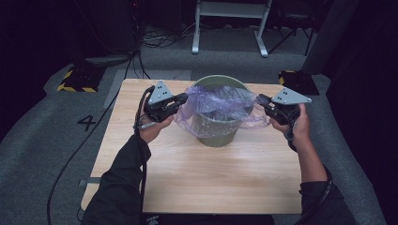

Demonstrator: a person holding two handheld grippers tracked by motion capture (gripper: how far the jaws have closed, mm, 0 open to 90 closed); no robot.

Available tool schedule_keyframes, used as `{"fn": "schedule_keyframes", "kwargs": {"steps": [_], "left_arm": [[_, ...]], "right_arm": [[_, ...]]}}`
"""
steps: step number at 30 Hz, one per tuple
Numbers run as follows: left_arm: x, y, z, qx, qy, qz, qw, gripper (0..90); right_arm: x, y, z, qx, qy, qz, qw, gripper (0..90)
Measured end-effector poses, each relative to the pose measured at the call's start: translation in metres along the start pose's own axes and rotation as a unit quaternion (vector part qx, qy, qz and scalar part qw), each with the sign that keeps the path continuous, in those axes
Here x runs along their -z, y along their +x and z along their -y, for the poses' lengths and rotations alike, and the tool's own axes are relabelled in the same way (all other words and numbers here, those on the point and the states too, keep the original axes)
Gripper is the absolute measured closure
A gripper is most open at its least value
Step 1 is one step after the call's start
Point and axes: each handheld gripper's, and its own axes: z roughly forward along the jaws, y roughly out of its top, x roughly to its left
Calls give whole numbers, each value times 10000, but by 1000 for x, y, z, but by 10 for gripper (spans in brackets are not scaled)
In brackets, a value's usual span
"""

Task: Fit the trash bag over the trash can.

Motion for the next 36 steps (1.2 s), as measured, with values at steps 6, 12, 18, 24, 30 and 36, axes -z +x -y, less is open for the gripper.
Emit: {"fn": "schedule_keyframes", "kwargs": {"steps": [6, 12, 18, 24, 30, 36], "left_arm": [[-23, 18, 3, 366, 237, -83, 9990, 878], [-45, 29, 8, 492, 387, -224, 9978, 894], [-64, 38, 20, 630, 597, -373, 9955, 896], [-72, 40, 27, 753, 593, -463, 9943, 896], [-66, 42, 24, 839, 242, -587, 9944, 896], [-76, 44, 21, 837, 391, -763, 9928, 897]], "right_arm": [[-23, -8, 5, -241, 266, 1, 9994, 825], [-43, -17, 10, -464, 402, 98, 9981, 825], [-59, -26, 17, -768, 457, 204, 9958, 784], [-67, -25, 24, -839, 563, 397, 9941, 629], [-46, -37, 24, -780, 43, 194, 9968, 768], [-55, -46, 25, -1111, 36, 241, 9935, 865]]}}
